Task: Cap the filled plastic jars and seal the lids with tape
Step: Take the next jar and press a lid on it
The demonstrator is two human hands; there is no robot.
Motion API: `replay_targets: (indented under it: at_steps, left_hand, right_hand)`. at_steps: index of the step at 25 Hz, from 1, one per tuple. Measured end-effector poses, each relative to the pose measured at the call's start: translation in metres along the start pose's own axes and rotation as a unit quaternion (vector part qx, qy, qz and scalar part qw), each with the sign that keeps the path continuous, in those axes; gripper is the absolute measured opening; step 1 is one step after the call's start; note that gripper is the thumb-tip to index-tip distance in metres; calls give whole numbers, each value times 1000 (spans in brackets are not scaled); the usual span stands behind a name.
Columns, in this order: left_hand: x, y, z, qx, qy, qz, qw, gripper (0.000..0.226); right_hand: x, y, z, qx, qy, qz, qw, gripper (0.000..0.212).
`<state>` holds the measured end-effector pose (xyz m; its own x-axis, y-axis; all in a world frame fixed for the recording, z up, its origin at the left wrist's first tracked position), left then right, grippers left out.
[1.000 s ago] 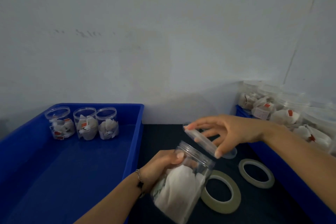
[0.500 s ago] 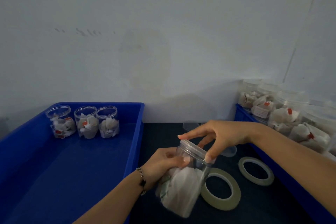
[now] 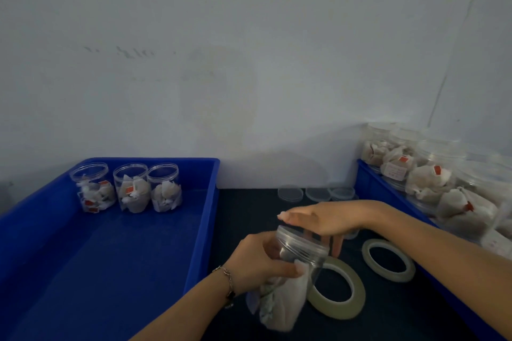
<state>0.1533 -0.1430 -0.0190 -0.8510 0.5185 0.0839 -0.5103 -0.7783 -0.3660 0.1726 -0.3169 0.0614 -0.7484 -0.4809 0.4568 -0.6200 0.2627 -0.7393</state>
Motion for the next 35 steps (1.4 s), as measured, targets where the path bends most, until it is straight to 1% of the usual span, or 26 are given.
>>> replay_targets:
  at_steps: [2, 4, 5, 6, 7, 8, 11, 12, 16, 20, 22, 24, 26, 28, 29, 30, 31, 32, 33, 34, 35]
  left_hand:
    - [0, -4, 0, 29, -15, 24, 999, 50]
    - [1, -7, 2, 74, -20, 19, 997, 60]
    - [2, -9, 4, 107, -21, 6, 994, 68]
    - [2, -10, 4, 131, -19, -5, 991, 75]
    - [3, -10, 5, 144, -14, -9, 989, 80]
    - [3, -10, 5, 145, -10, -7, 989, 83]
    - [1, -8, 4, 122, -19, 5, 992, 86]
    - [0, -7, 3, 113, -25, 7, 993, 85]
    - [-4, -8, -1, 93, -32, 18, 995, 83]
    - [-6, -10, -7, 71, -40, 39, 996, 76]
    - [-7, -10, -8, 64, -39, 51, 996, 73]
    - [-8, -10, -9, 44, -35, 72, 996, 60]
    - [-8, -9, -9, 12, -30, 105, 994, 56]
    - [-6, -6, -9, -11, -26, 126, 992, 64]
    - [-4, -4, -8, -26, -22, 127, 991, 67]
    - [-3, -2, -8, -43, -18, 123, 991, 69]
    - [-3, -1, -8, -57, -16, 115, 992, 69]
    - [-3, 0, -9, -65, -18, 108, 992, 70]
    - [-3, -1, -10, -67, -21, 105, 992, 72]
    - [-4, -2, -12, -67, -26, 108, 992, 75]
    - [-4, -3, -13, -67, -29, 115, 991, 78]
  right_hand:
    - [0, 2, 3, 56, -54, 35, 996, 80]
    - [1, -6, 7, 70, -120, 96, 986, 65]
    - [6, -16, 8, 29, -155, 130, 979, 61]
    - [13, -28, 10, -41, -185, 156, 969, 59]
    - [20, -38, 11, -91, -207, 168, 959, 58]
    - [25, -43, 11, -94, -220, 162, 957, 57]
    - [20, -27, 17, 65, -198, 99, 973, 57]
    - [15, -17, 17, 85, -191, 89, 974, 60]
    - [0, 1, 18, 75, -193, 98, 973, 58]
    - [-9, 6, 16, 94, -179, 95, 975, 65]
    - [-10, 5, 12, 100, -168, 98, 976, 62]
    - [-11, 6, 7, 106, -151, 107, 977, 56]
    - [-16, 16, 4, 113, -120, 141, 976, 51]
    - [-27, 31, 0, 117, -37, 187, 975, 56]
    - [-32, 36, -3, 107, 17, 186, 977, 65]
    - [-36, 38, -5, 80, 73, 155, 982, 77]
    - [-38, 34, -7, 40, 117, 103, 987, 91]
    - [-35, 26, -9, 0, 146, 51, 988, 106]
    - [-31, 14, -7, -20, 161, 17, 987, 116]
    - [-26, 3, -3, -11, 161, 4, 987, 118]
    - [-22, -6, 3, 27, 136, 8, 990, 113]
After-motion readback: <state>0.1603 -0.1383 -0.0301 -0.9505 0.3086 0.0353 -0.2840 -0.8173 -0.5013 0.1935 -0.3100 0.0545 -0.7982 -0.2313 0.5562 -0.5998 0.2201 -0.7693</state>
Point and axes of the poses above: each hand's wrist, its own x-axis away from the middle knuckle, its own y-axis out of the palm, z = x × y, the point moved 1 cm from there along -x, towards the middle knuckle, and after that the axes turned 5 degrees about -y, right-handed, at the moved point
